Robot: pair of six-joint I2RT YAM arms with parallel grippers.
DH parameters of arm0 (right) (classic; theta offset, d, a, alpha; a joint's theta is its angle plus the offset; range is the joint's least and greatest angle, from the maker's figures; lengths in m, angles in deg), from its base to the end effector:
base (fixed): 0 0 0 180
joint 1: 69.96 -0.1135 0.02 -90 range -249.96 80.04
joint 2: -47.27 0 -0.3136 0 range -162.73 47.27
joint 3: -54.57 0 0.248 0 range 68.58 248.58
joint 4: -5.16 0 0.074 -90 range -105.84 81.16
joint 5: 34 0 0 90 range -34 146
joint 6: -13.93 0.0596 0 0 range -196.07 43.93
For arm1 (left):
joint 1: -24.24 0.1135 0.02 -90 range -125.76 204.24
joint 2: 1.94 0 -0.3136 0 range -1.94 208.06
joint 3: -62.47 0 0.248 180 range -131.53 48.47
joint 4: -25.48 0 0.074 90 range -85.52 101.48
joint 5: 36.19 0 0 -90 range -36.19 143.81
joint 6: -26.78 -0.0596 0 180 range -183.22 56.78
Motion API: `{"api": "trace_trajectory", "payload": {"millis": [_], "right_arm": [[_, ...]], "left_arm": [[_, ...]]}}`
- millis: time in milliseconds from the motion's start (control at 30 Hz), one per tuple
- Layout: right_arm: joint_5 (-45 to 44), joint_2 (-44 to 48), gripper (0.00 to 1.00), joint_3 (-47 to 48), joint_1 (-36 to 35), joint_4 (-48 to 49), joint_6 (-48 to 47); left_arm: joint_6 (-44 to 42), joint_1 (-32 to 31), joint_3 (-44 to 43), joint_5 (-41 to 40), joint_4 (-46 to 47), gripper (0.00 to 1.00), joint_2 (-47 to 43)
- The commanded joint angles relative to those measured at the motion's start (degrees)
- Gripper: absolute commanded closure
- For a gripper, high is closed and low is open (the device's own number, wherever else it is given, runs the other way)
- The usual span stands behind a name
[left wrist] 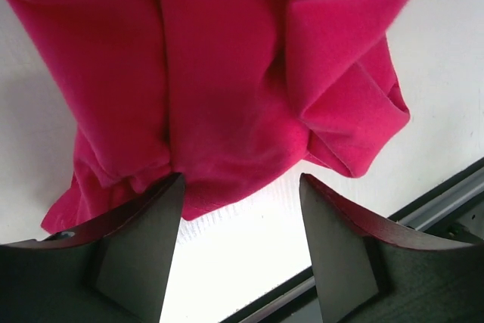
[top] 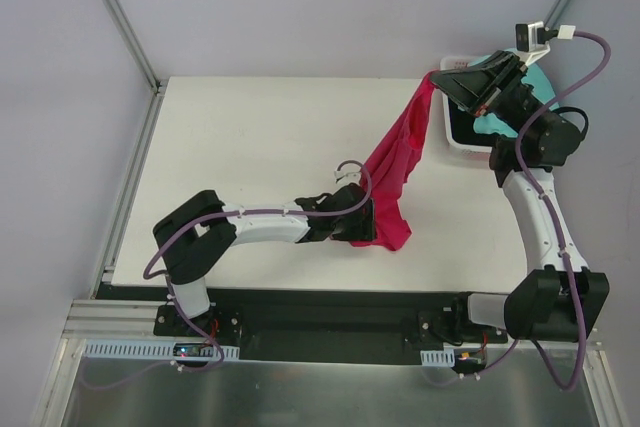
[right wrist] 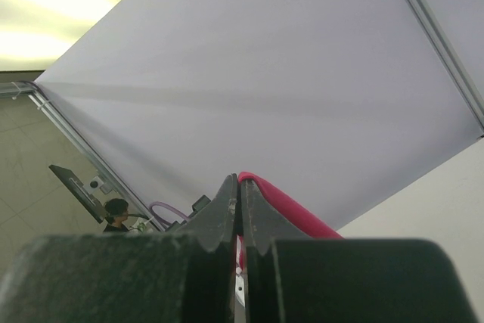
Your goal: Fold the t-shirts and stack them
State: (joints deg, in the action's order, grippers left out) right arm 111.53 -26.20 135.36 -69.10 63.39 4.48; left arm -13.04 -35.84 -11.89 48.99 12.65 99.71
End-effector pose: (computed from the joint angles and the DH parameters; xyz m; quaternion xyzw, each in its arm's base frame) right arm 0.2221 0.0458 0.5438 -0.2229 0.4390 0.6298 0.6008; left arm 0.2067 -0.3492 0.2210 0.0605 0.9041 -0.3239 0.2721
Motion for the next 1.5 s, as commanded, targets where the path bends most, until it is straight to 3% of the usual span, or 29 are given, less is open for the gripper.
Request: {"api": "trace_trajectory", "payload": {"millis": [0, 133, 200, 233, 267, 300, 367, 500, 600, 767, 1000, 1133, 1300, 1467], "right_arm": [[-0.9, 2.7, 0.99, 2.9, -0.2, 4.9, 0.8], [-1.4, 3.2, 0.99, 2.9, -0.2, 5.0, 0.8], [-1.4, 3.2, 0.99, 3.0, -0.2, 4.9, 0.7], [-1.3, 3.3, 0.99, 3.0, -0.2, 5.0, 0.7], [-1.2, 3.3, 0.99, 2.9, -0.2, 4.9, 0.7], [-1.2, 3.4, 0.99, 2.8, -0.2, 5.0, 0.8], [-0.8, 3.5, 0.99, 2.6, -0.2, 4.9, 0.7], [-0.8, 3.9, 0.99, 1.6, -0.2, 5.0, 0.5], [-0.3, 4.3, 0.99, 1.0, -0.2, 5.0, 0.3], [0.4, 5.0, 0.99, -0.8, -0.2, 4.4, -1.2], [2.2, 6.0, 0.99, -5.4, -0.2, 2.2, -5.4], [2.8, 7.6, 0.99, -7.3, 0.9, -4.3, -10.8], [0.6, 10.5, 0.99, -8.7, 5.5, -15.3, -16.6], [-2.0, 10.8, 0.99, -9.7, 10.6, -21.4, -19.6]], "left_arm": [[-0.2, -0.7, -0.5, 1.0, 2.0, 0.37, 1.1], [-0.3, -0.7, -0.6, 0.6, 1.7, 0.40, 2.2], [-0.3, -0.7, -0.6, 0.6, 1.6, 0.49, 2.9], [-0.3, -0.7, -0.6, 0.6, 1.6, 0.58, 3.0], [-0.4, -0.7, -0.8, 0.5, 1.6, 0.76, 3.2], [-0.6, -0.7, -1.2, 0.3, 0.9, 0.87, 3.1], [-1.3, -0.7, -2.2, -0.1, -0.4, 1.00, 2.7], [-2.5, -0.7, -3.2, -4.5, -5.0, 1.00, 0.0], [-4.4, -0.7, -6.7, -8.0, -14.2, 1.00, -3.5], [-10.3, -0.6, -17.7, -17.1, -29.4, 1.00, -10.3], [-17.1, 0.4, -32.4, -23.3, -42.5, 1.00, -15.3], [-18.4, 1.2, -37.6, -27.6, -48.9, 1.00, -19.0], [-18.6, 5.0, -34.9, -30.1, -51.7, 1.00, -27.4], [-20.1, 15.7, -29.6, -27.2, -53.9, 1.00, -36.4]]}}
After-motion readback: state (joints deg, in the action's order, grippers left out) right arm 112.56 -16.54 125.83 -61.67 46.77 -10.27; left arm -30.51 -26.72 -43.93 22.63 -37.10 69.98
